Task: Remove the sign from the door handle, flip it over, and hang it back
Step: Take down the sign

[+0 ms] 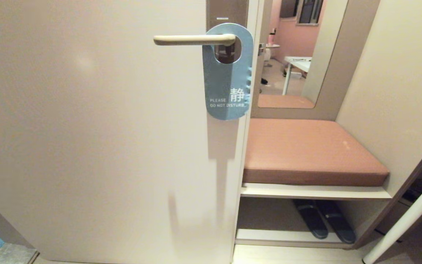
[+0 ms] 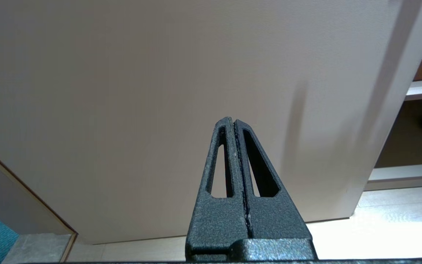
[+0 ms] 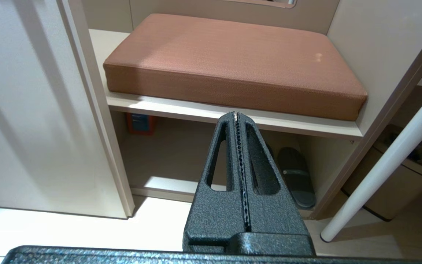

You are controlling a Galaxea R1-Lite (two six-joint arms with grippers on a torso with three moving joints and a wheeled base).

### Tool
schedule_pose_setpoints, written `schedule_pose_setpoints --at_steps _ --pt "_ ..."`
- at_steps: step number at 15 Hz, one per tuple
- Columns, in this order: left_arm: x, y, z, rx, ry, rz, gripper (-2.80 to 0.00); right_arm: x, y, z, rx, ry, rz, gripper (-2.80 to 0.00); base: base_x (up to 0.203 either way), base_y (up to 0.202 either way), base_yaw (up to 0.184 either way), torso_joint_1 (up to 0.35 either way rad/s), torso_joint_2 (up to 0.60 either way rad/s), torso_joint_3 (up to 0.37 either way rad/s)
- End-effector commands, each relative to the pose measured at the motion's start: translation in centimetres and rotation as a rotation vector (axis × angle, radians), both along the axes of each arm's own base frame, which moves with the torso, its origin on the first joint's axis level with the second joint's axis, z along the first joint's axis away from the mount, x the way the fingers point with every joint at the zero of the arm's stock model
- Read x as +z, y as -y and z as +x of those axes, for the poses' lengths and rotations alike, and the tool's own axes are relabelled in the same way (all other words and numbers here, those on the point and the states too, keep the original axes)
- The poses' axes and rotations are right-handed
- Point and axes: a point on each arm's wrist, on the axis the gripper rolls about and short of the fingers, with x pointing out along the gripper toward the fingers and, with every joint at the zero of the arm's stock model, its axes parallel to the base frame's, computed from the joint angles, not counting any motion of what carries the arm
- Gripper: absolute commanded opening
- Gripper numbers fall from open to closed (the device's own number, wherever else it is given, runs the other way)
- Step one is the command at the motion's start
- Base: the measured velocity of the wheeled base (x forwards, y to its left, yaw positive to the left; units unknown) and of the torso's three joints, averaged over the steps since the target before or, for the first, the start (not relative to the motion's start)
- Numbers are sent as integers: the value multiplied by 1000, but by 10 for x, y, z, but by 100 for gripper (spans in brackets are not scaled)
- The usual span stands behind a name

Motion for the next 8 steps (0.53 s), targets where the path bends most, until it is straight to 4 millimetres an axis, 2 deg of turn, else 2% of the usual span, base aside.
schedule_pose_setpoints --at_steps 1,8 --pt "0 0 0 0 -1 1 -280 0 0 0 1 0 -1 -280 0 0 0 0 0 0" --pt "0 0 0 0 -1 1 -280 0 0 0 4 0 -6 -280 0 0 0 0 0 0"
